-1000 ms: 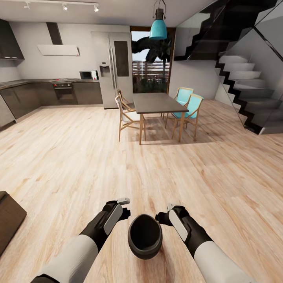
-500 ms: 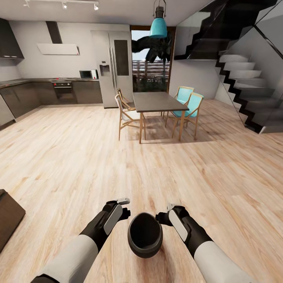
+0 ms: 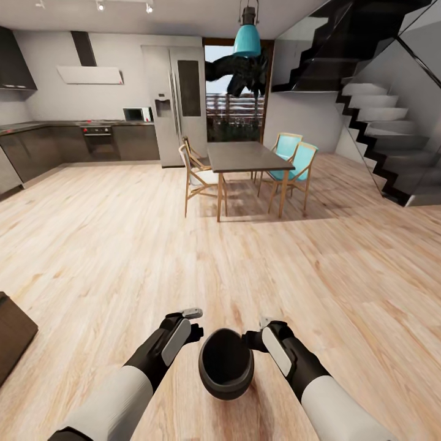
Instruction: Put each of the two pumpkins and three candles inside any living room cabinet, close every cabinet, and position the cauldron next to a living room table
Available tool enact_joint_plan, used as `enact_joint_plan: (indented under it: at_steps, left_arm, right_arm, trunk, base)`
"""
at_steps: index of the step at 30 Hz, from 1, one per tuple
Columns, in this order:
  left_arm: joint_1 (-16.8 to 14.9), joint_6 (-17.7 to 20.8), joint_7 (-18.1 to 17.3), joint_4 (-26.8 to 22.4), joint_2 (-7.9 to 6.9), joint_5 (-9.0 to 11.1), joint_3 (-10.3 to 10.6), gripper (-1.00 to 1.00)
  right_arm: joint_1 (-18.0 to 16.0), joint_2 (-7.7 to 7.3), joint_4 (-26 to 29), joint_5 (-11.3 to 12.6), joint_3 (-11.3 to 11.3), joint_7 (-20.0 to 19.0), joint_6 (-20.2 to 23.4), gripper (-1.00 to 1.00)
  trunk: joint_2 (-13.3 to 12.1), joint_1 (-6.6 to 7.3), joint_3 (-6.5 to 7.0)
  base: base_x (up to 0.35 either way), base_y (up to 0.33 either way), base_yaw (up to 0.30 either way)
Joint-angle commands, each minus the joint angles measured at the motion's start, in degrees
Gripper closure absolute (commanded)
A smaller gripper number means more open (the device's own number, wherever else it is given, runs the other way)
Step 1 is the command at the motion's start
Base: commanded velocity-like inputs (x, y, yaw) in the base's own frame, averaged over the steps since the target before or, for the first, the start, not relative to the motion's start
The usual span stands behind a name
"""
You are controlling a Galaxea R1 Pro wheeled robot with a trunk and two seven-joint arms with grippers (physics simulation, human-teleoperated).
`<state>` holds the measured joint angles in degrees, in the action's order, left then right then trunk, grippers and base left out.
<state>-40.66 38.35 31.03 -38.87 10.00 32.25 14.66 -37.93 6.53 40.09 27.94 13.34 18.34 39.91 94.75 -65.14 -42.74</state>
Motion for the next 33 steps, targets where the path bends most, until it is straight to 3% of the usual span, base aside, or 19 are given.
enact_joint_plan:
  at_steps: [1, 19, 24, 33]
  left_arm:
    - [0.0, 0.0, 0.5, 0.0, 0.0, 0.5, 0.1, -1.0]
    - [0.0, -0.2, 0.3, 0.0, 0.0, 0.5, 0.1, -1.0]
    - [0.0, -0.2, 0.3, 0.1, 0.0, 0.5, 0.1, -1.0]
    - [0.0, -0.2, 0.3, 0.0, 0.0, 0.5, 0.1, -1.0]
  right_arm:
    - [0.0, -0.03, 0.1, 0.6, 0.2, 0.6, 0.1, -1.0]
    - [0.0, 0.1, -0.4, 0.5, 0.3, 0.6, -0.1, -1.0]
    - [0.0, 1.12, -0.6, 0.2, 0.3, 0.6, -0.1, -1.0]
    - [0.0, 1.29, -0.8, 0.1, 0.3, 0.6, -0.2, -1.0]
  trunk:
    - [0.4, -0.22, -0.24]
    - [7.7, -4.18, -3.47]
    - [9.7, -5.27, -4.37]
    - [13.3, -7.25, -5.98]
  base:
    - [0.0, 0.0, 0.0]
    - [0.0, 0.0, 0.0]
    - [0.0, 0.0, 0.0]
    - [0.0, 0.0, 0.0]
